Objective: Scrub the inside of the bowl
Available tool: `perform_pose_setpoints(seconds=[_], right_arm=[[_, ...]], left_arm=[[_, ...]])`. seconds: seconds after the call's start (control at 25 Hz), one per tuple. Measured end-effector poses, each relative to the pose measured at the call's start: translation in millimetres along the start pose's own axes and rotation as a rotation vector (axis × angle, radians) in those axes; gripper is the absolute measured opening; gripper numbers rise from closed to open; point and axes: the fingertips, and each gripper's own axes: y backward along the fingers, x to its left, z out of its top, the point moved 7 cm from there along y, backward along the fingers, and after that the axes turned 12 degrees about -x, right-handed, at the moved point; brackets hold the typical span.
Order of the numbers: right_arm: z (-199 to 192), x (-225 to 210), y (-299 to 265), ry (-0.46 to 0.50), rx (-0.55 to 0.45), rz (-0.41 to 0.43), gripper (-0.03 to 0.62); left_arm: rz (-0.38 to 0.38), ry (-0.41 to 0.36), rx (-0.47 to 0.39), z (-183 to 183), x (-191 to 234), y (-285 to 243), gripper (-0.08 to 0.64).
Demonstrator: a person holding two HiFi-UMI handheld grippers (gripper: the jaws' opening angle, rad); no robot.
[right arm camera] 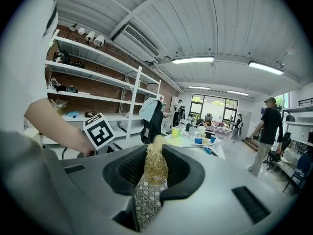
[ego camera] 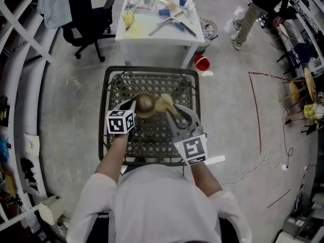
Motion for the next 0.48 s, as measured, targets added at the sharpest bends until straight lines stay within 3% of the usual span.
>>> perform_pose_setpoints(seconds=[0.48], right_arm=[[-13, -8, 0, -0.011, 0.057, -0.042, 0.1]], left_arm=[[0.002, 0.061, 0.129, -40, 17, -27, 0.041]])
